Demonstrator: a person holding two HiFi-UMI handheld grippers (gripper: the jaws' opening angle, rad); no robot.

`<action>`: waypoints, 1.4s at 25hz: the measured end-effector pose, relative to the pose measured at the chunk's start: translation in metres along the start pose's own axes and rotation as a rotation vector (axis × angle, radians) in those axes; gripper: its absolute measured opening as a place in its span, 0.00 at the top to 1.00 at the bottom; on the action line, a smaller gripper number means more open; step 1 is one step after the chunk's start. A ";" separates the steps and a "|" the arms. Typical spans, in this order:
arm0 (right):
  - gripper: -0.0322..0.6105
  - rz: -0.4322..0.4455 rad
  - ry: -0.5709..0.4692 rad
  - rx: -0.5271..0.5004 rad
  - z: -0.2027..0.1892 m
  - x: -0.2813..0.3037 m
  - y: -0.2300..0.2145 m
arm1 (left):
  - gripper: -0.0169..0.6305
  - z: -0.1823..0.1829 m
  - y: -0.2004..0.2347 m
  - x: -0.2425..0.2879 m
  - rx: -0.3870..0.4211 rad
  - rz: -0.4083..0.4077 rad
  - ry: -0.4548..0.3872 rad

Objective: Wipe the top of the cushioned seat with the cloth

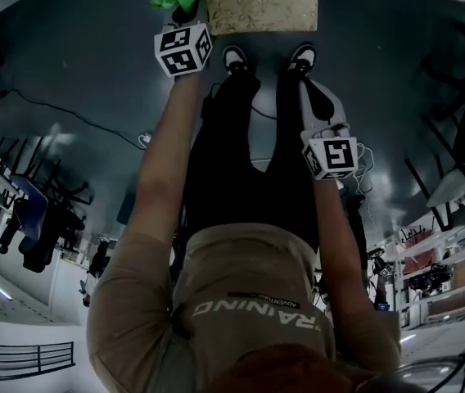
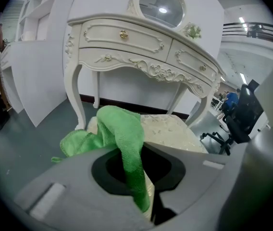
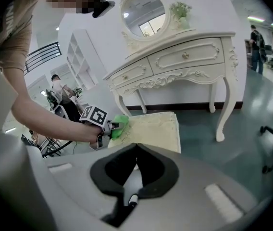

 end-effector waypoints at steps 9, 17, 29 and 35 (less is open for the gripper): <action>0.95 0.028 0.003 0.024 -0.002 -0.053 -0.071 | 0.90 0.007 -0.120 0.020 0.020 -0.037 0.015; 0.95 0.017 0.024 0.041 -0.012 -0.103 -0.151 | 0.90 0.010 -0.231 0.041 0.030 -0.084 0.039; 0.95 -0.001 -0.016 0.049 -0.013 -0.130 -0.211 | 0.90 0.023 -0.346 0.045 0.040 -0.269 0.021; 0.95 -0.028 -0.044 0.037 -0.011 -0.125 -0.201 | 0.90 0.025 -0.345 -0.003 0.019 -0.392 -0.049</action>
Point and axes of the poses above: the fingertips, and each gripper's own axes: x forward along the fingers, y to its left, z out of its top, the point moved 9 cm from there along -x, backward along the fingers, and after that the axes turned 10 degrees about z, right-handed, at the moved point
